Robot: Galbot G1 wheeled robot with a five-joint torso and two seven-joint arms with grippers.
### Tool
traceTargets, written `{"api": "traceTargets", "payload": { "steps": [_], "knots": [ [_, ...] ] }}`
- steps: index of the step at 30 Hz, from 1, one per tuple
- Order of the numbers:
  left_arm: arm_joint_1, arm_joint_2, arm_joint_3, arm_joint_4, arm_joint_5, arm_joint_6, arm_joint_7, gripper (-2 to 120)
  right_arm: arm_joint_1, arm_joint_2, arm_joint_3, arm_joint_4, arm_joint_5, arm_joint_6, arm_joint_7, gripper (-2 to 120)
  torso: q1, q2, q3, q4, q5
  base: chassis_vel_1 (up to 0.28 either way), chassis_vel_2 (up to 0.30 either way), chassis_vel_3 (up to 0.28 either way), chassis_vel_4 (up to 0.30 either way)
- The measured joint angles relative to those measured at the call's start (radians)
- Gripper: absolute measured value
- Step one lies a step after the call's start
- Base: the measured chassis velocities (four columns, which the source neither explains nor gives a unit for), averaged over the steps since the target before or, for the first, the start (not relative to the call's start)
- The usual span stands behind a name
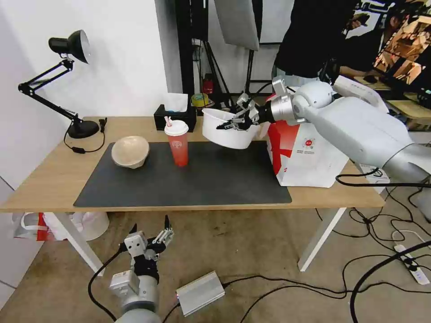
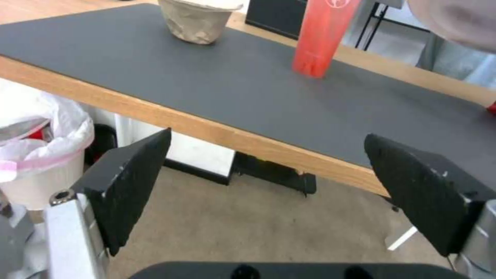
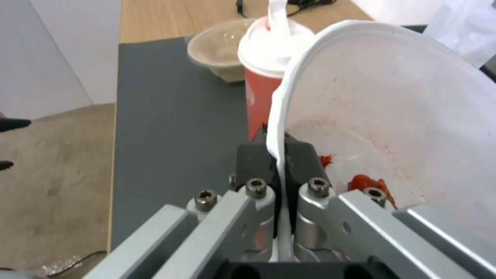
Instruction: Pick up the trash from the table and place it into the takeout bag.
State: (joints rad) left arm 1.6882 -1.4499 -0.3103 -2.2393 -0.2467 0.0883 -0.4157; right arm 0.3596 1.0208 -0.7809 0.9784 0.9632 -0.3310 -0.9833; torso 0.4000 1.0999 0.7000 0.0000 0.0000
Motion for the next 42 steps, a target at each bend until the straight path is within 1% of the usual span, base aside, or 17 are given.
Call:
{"api": "traceTargets", "payload": {
  "steps": [9,16,23,30,42],
  "knots": [
    [-0.007,0.002,0.002,0.002,-0.001,0.000,0.000,100,0.024,0.006,0.009,-0.010,0.006,0.000,-0.001,0,0.000,0.000,0.000,-0.0001,0.0000,0.000,0.000,0.000,0.000],
    [-0.010,0.002,0.013,0.007,-0.001,0.000,0.000,100,0.054,0.034,0.021,-0.042,0.011,0.000,-0.006,0,0.000,0.000,0.000,0.0000,-0.0002,0.000,0.000,0.000,0.000],
    [-0.010,0.000,0.016,0.007,-0.001,0.000,0.000,100,0.073,0.045,0.021,-0.052,0.013,0.000,-0.007,0,0.000,0.000,0.000,0.0000,-0.0002,0.000,0.000,0.000,0.000],
    [-0.011,0.001,0.016,0.006,0.000,0.000,0.000,100,0.084,0.041,0.021,-0.054,0.015,0.000,-0.008,0,0.000,0.000,0.000,0.0000,0.0000,0.000,0.000,0.000,0.000],
    [-0.014,0.005,0.019,0.005,0.000,-0.001,0.000,100,0.133,0.013,0.018,-0.062,0.030,0.000,-0.010,0,0.000,0.000,0.000,0.0001,0.0000,0.000,0.000,0.000,0.000]
  ]
}}
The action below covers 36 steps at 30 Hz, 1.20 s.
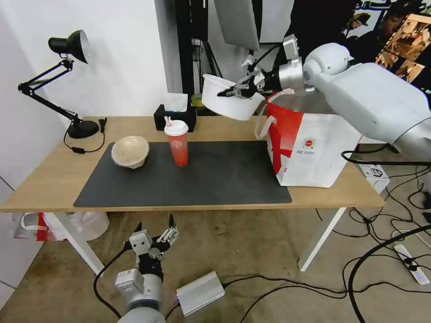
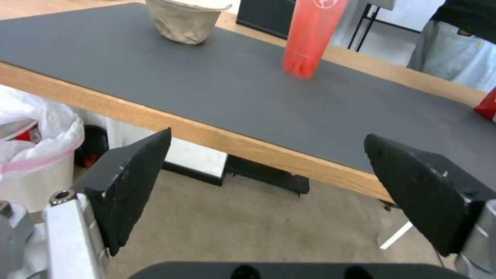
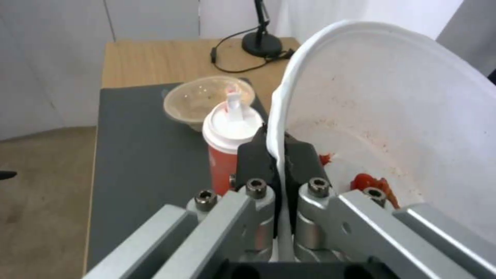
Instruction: Pick up the trash from the table and place it into the takeout bag.
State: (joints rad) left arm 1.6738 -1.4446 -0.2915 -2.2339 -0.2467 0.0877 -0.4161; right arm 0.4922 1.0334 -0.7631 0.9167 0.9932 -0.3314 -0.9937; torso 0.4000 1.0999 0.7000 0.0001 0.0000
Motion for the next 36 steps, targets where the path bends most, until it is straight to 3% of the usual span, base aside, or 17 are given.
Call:
{"api": "traceTargets", "payload": {
  "steps": [14,36],
  "knots": [
    [-0.005,0.012,0.001,0.000,-0.005,0.000,-0.001,100,0.028,-0.034,0.010,-0.010,0.012,0.001,0.000,0,0.000,0.000,0.000,0.0000,0.0000,0.000,0.000,0.000,0.000],
    [0.004,0.014,0.016,-0.008,0.004,-0.001,-0.001,100,0.045,-0.187,0.016,0.037,0.025,0.001,-0.001,0,0.000,0.000,0.000,-0.0001,0.0001,0.000,0.000,0.000,0.000]
  ]
}}
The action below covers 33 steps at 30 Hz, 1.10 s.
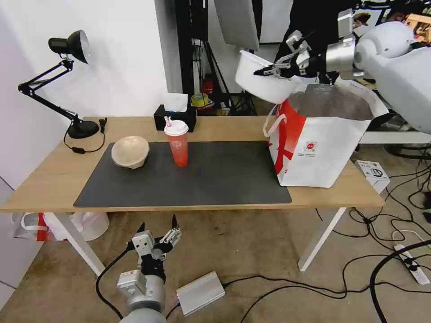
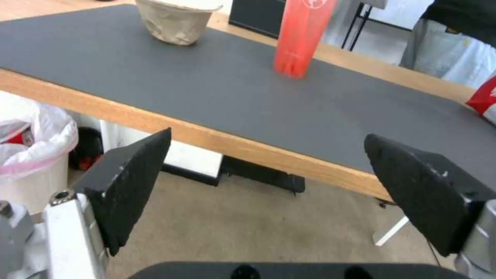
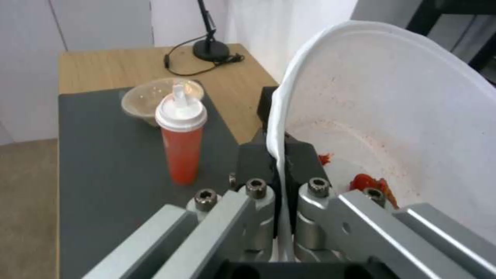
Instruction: Pick up the trash from the table and place it into the takeout bag.
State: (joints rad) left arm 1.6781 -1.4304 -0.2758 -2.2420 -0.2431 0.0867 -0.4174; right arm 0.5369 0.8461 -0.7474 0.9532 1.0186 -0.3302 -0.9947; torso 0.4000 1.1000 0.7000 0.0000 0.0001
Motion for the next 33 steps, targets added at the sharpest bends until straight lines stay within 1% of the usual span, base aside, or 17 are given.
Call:
{"api": "traceTargets", "payload": {
  "steps": [5,23,33],
  "knots": [
    [0.003,0.001,-0.001,-0.001,0.000,0.000,0.000,100,0.001,-0.019,0.005,0.002,0.008,0.000,0.001,0,0.000,0.000,0.000,-0.0001,0.0001,0.000,0.000,0.000,0.000],
    [-0.006,-0.001,0.013,0.001,-0.001,0.003,-0.001,100,0.061,-0.035,-0.001,-0.010,0.022,-0.004,-0.002,0,0.000,0.000,0.000,0.0000,-0.0001,0.000,0.000,0.000,0.000],
    [-0.007,0.001,0.015,0.001,-0.001,0.003,-0.001,100,0.080,-0.066,-0.019,0.009,0.032,-0.007,-0.003,0,0.000,0.000,0.000,0.0000,0.0000,0.000,0.000,0.000,0.000]
  ]
}}
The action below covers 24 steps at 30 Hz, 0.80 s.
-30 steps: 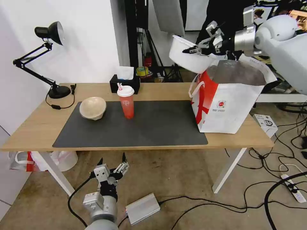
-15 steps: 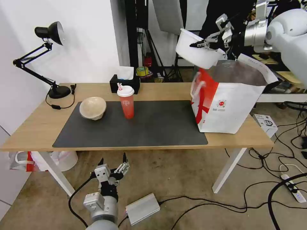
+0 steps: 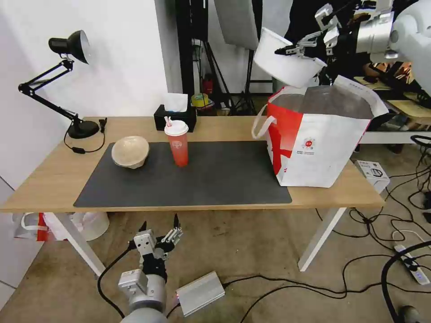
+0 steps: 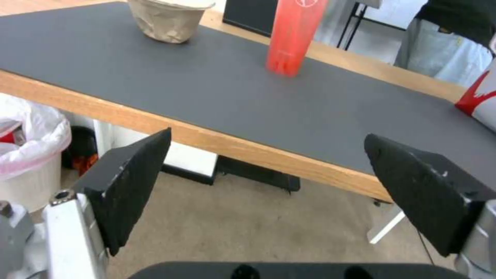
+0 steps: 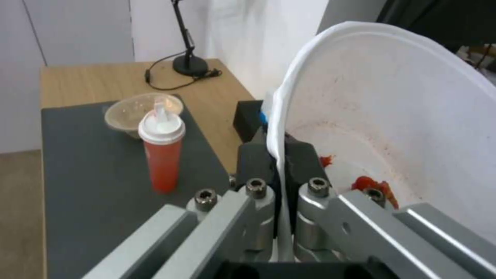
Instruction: Pick up the trash from the table and place it into the takeout bag.
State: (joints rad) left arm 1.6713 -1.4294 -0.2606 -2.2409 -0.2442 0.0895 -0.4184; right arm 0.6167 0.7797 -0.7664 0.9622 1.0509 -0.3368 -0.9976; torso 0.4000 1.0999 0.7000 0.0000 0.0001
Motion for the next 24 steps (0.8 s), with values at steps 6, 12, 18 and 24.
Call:
{"api": "traceTargets", "payload": {
  "steps": [6,12,18,24],
  "knots": [
    [0.006,-0.002,0.002,0.001,0.001,0.000,0.000,100,-0.025,-0.026,0.004,0.027,0.005,-0.001,0.003,0,0.000,0.000,0.000,0.0000,0.0000,0.000,0.000,0.000,0.000],
    [0.012,-0.001,-0.003,-0.004,0.002,0.000,-0.003,100,-0.078,-0.052,0.032,0.054,0.005,0.000,0.007,0,0.000,0.000,0.000,0.0000,0.0000,0.000,0.000,0.000,0.000],
    [0.012,0.001,-0.004,-0.006,0.002,0.002,-0.017,100,-0.113,-0.071,0.045,0.065,0.005,0.004,0.008,0,0.000,0.000,0.000,0.0000,0.0000,0.000,0.000,0.000,0.000],
    [0.012,0.001,-0.004,-0.006,0.002,0.003,-0.017,100,-0.137,-0.084,0.060,0.069,0.005,0.007,0.008,0,0.000,0.000,0.000,-0.0001,0.0000,0.000,0.000,0.000,0.000]
  ]
}}
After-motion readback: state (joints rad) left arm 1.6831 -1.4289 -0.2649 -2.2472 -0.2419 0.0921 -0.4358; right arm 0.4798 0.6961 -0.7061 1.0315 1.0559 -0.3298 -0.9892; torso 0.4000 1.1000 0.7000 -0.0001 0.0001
